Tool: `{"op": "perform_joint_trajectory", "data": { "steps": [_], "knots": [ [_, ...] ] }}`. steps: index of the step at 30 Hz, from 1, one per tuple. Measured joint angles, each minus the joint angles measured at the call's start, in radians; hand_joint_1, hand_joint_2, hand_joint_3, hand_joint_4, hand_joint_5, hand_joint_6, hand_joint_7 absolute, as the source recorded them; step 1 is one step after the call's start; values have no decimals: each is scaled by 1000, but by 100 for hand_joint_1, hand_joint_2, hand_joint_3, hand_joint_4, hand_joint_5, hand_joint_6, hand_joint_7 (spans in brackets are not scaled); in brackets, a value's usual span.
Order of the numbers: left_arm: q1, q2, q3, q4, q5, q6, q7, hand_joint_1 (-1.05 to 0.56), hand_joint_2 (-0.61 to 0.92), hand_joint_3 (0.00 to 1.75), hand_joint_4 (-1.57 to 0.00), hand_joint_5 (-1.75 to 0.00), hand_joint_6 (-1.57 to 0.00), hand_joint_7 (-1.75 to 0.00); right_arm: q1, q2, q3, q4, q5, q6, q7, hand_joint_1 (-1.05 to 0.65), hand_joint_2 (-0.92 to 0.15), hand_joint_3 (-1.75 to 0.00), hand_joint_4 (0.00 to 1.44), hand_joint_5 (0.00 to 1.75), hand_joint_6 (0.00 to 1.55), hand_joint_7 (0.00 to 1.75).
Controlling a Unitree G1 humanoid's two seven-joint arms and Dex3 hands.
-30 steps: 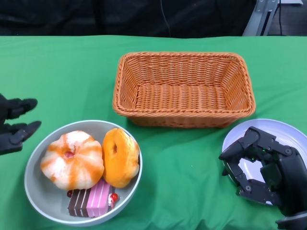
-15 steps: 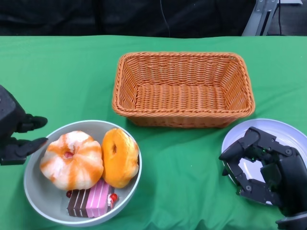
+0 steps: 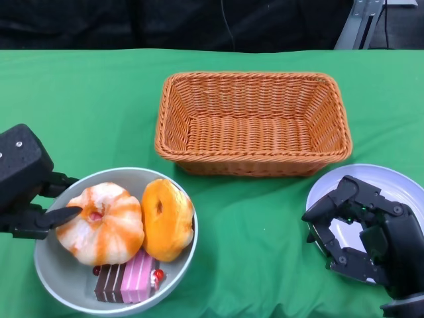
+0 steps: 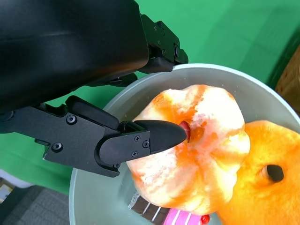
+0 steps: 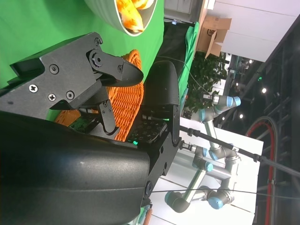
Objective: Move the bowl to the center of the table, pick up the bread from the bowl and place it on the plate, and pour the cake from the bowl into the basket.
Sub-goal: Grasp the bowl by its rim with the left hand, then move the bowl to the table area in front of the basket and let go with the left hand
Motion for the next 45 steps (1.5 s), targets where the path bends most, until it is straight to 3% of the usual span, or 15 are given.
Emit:
{"op": "perform_joint_trajectory", "data": {
  "steps": [25, 45],
  "knots": [
    [-6, -26, -35, -56, -11, 50, -48, -60, 92, 60, -39, -4, -29, 0, 3, 1, 0, -5, 0, 2, -1, -18, -65, -78, 77, 152, 75, 119],
    [15, -75, -19, -119, -13, 117, 33, -59, 92, 67, -38, -1, -26, -1, 6, 4, 5, -5, -4, -2, -10, -17, -66, -74, 78, 149, 78, 117]
  ]
}}
